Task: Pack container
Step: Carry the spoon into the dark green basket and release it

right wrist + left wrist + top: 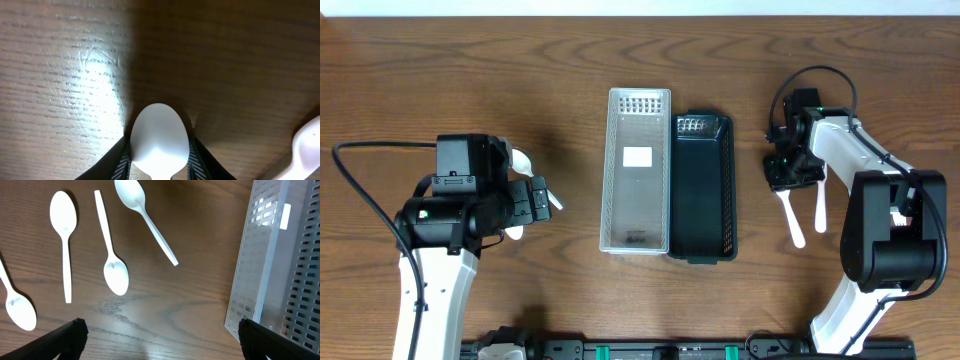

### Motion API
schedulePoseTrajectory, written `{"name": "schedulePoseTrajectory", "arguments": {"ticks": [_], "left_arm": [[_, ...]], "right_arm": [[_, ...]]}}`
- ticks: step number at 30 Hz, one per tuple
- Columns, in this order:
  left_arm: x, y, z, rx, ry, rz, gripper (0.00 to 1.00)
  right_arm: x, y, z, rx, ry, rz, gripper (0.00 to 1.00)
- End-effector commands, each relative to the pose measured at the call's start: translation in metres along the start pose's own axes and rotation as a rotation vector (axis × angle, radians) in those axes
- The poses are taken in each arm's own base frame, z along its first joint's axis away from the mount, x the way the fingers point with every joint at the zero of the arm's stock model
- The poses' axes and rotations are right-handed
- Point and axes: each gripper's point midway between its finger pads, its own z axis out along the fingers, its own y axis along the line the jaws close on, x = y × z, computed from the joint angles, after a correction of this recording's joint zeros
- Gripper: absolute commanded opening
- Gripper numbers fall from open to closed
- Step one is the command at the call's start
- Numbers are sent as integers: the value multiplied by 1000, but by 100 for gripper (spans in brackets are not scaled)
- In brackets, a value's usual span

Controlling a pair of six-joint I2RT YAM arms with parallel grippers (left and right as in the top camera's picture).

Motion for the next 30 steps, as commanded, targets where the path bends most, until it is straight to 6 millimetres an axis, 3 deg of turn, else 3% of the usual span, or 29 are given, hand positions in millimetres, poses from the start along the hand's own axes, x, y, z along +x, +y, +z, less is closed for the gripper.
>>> {"name": "schedulePoseTrajectory", "arguments": {"ticks": [1, 5, 8, 12, 16, 19, 22, 26, 30], "left_arm": [[-7, 1, -5, -7, -21, 6, 98], [-7, 1, -5, -7, -21, 6, 98], [-7, 1, -5, -7, -21, 6, 98], [-7, 1, -5, -7, -23, 6, 98], [-7, 1, -5, -7, -23, 5, 98], [-7, 1, -5, -7, -23, 5, 98], [-7, 1, -5, -7, -23, 5, 98], [-8, 1, -5, -7, -26, 6, 98], [-8, 1, -5, -7, -26, 6, 98]], "right_arm": [[-6, 2, 4, 5, 8, 38, 1], [-31, 3, -34, 7, -81, 84, 1], [-57, 12, -81, 3, -203, 107, 1], [-83, 41, -147, -41, -386, 188, 1], [-90, 83, -182, -123, -474, 289, 1], [-85, 114, -180, -158, -461, 310, 1], [-79, 141, -165, -160, -419, 279, 1], [-71, 159, -134, -124, -341, 232, 1], [-61, 166, -102, -83, -248, 208, 1]]}}
